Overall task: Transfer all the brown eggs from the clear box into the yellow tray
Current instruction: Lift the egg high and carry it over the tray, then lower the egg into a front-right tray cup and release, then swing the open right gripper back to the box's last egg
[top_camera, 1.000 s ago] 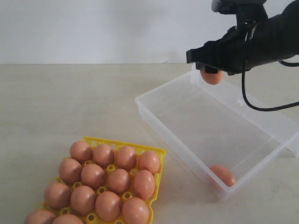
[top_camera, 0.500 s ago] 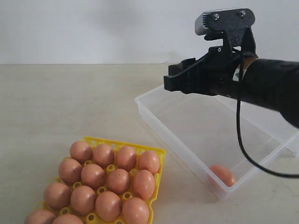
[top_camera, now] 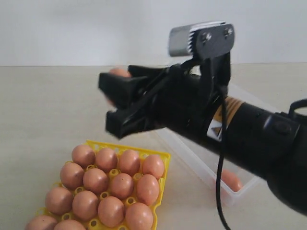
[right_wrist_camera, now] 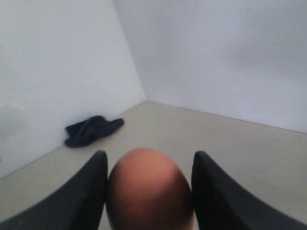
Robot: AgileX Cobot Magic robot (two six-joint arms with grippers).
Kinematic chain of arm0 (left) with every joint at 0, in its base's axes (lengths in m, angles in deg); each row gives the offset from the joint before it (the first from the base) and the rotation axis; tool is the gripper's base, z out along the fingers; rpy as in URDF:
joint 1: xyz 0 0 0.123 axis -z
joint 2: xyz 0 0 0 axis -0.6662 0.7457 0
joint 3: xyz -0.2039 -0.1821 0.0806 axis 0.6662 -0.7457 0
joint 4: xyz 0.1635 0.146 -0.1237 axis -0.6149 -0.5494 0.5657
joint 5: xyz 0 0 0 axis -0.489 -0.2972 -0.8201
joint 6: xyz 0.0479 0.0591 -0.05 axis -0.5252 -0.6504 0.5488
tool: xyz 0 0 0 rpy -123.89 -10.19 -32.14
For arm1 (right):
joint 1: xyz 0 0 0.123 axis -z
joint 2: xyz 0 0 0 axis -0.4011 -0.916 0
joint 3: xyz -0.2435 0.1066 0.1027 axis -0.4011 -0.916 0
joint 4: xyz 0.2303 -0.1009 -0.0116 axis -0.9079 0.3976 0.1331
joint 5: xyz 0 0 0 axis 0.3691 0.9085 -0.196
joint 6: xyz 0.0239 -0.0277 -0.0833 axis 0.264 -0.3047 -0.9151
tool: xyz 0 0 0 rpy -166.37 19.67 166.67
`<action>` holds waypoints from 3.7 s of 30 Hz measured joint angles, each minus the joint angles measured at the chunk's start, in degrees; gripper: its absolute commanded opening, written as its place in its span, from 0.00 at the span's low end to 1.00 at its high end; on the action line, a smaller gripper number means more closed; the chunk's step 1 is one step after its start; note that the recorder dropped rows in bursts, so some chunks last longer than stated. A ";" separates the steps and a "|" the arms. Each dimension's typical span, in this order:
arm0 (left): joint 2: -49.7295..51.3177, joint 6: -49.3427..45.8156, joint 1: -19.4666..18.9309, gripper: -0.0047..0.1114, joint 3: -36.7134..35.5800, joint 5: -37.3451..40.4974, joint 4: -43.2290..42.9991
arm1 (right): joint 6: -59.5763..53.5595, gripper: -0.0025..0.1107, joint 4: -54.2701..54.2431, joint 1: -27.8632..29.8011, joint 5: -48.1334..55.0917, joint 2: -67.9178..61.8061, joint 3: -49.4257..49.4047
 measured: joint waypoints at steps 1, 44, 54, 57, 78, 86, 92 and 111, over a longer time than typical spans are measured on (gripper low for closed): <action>0.00 0.00 0.00 0.08 0.00 0.00 0.00 | -1.84 0.02 0.00 -2.24 0.29 0.00 0.00; 0.00 0.00 0.00 0.08 0.00 0.00 0.00 | -4.90 0.04 -28.39 -30.00 -22.44 -31.01 -9.16; 0.00 0.00 0.00 0.08 0.00 0.00 0.00 | -6.72 0.42 -28.39 -30.00 -20.96 -31.01 -9.16; 0.00 0.00 0.00 0.08 0.00 0.00 0.00 | -6.99 0.45 -27.85 -30.00 -20.96 -31.01 -9.16; 0.00 0.00 0.00 0.08 0.00 0.00 0.00 | -103.78 0.25 -99.64 36.08 38.56 4.78 3.55; 0.00 0.00 0.00 0.08 0.00 0.00 0.00 | -123.64 0.25 -103.00 43.07 62.78 -2.33 6.18; 0.00 0.00 0.00 0.08 0.00 0.00 0.00 | -113.73 0.25 -98.54 43.07 16.44 -4.20 15.24; 0.00 0.00 0.00 0.08 0.00 0.00 0.00 | 15.99 0.25 31.96 34.40 61.39 4.64 22.60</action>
